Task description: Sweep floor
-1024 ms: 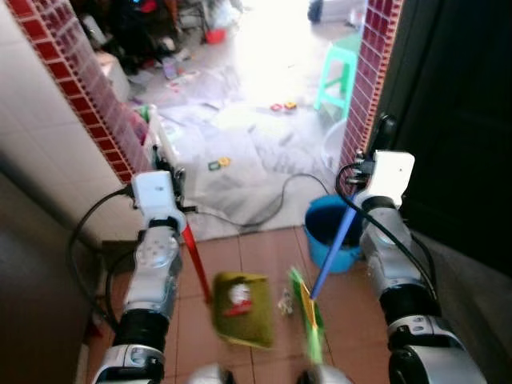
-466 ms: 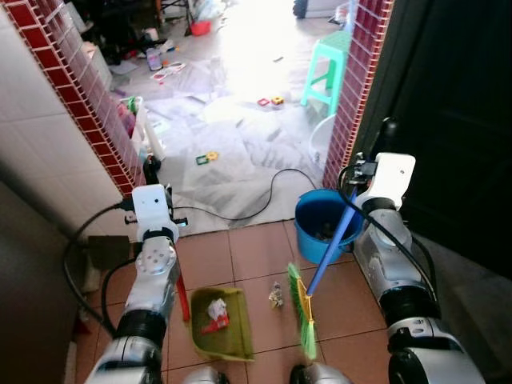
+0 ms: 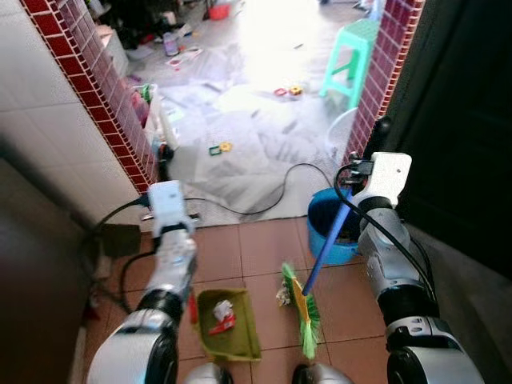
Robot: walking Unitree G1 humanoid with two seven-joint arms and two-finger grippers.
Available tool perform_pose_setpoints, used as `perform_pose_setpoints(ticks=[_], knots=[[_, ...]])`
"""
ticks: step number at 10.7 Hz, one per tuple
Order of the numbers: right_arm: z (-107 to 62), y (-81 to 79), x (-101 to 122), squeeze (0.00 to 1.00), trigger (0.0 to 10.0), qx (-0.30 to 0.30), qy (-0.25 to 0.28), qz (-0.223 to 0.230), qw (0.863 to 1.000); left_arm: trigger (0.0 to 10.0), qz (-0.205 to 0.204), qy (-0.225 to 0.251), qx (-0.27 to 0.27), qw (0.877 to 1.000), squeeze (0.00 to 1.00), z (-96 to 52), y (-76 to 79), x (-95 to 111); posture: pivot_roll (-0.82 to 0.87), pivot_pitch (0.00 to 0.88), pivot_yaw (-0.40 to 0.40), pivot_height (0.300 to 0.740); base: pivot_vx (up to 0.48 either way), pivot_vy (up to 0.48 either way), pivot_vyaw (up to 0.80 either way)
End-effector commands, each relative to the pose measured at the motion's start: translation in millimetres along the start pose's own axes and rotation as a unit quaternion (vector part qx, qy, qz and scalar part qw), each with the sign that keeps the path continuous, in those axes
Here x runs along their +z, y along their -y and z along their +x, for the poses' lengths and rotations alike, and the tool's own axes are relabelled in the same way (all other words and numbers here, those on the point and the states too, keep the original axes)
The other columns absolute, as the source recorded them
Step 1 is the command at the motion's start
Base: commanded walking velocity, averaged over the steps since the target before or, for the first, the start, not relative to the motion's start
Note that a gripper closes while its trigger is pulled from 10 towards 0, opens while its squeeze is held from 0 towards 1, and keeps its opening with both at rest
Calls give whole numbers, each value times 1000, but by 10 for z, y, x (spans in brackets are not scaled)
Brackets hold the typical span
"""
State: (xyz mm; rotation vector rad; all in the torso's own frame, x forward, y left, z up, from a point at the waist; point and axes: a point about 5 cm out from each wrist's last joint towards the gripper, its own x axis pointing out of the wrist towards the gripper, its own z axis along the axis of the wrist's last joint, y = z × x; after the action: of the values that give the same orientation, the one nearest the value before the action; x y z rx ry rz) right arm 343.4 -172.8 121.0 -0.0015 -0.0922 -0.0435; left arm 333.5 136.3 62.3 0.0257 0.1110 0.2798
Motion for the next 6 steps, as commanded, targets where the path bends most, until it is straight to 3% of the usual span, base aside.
perform_pose_setpoints(ticks=[1,3,4,6], knots=[[31,-80,54,0,10000,19,4,11,1000,10000,13,-13,4,1000,0,-34,1,-83,-183,0,78,740,0,0,0],[-2,-165,-11,0,10000,81,-25,27,996,10000,12,-12,2,1000,0,-41,17,-102,-193,0,84,740,0,0,0],[-68,-265,-84,0,10000,156,-59,51,985,10000,16,-11,-1,1000,0,-42,32,-101,-197,0,83,740,0,0,0],[-96,-362,-21,0,10000,203,-69,109,971,10000,18,-10,-6,1000,0,-50,54,-107,-197,0,83,740,0,0,0]])
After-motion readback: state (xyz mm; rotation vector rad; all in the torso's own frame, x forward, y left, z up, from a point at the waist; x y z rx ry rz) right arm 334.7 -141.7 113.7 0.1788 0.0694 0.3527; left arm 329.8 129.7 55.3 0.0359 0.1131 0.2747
